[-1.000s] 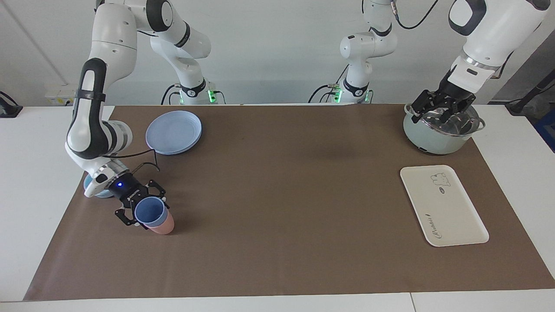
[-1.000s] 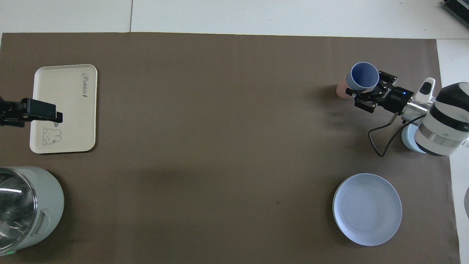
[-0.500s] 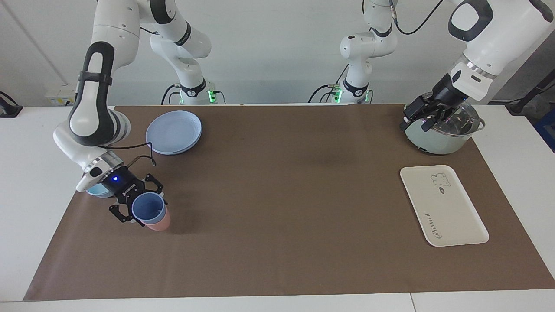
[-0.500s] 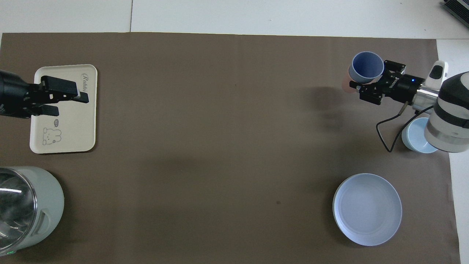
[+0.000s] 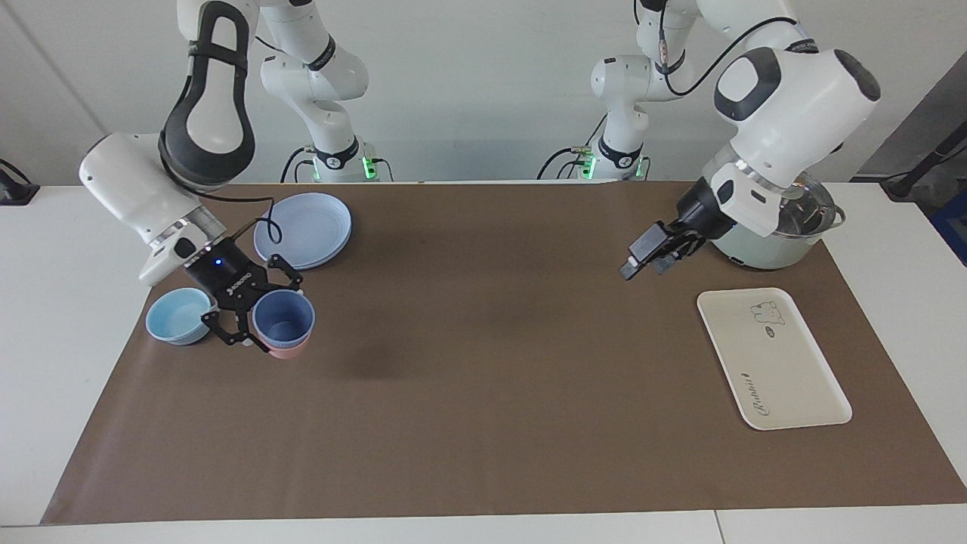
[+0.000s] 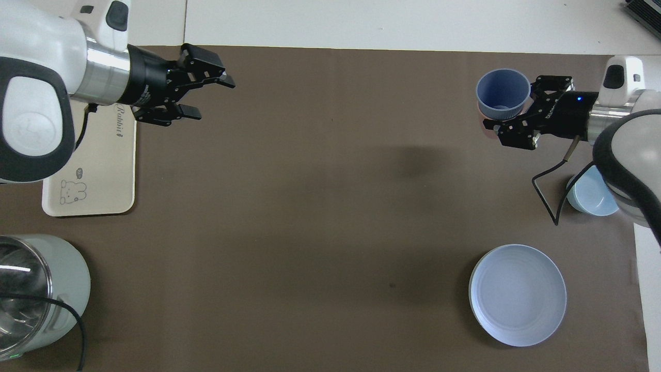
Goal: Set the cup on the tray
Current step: 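Lift the nested cups with the right gripper while the left gripper approaches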
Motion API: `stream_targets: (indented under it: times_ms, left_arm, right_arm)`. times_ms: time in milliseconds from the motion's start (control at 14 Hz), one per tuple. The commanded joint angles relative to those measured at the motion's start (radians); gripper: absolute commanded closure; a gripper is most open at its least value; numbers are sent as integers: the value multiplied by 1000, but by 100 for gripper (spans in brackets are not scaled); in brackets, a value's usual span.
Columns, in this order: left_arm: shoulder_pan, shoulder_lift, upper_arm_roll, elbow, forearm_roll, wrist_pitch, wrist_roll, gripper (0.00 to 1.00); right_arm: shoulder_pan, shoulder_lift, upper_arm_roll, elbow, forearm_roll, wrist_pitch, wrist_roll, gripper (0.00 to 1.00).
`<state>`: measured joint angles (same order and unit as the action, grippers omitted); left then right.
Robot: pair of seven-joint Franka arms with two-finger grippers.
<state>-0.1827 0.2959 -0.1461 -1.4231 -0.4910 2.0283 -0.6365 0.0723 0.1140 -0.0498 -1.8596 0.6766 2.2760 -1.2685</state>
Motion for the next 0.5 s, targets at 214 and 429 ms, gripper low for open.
stream_targets:
  times_ms: [214, 429]
  left_arm:
    - [-185, 124, -15, 84, -57, 237, -221, 20]
    - [-266, 137, -16, 75, -61, 266, -219, 32]
  right_arm:
    - [148, -91, 1, -13, -334, -96, 320, 100]
    - [196, -96, 2, -12, -426, -118, 363, 100]
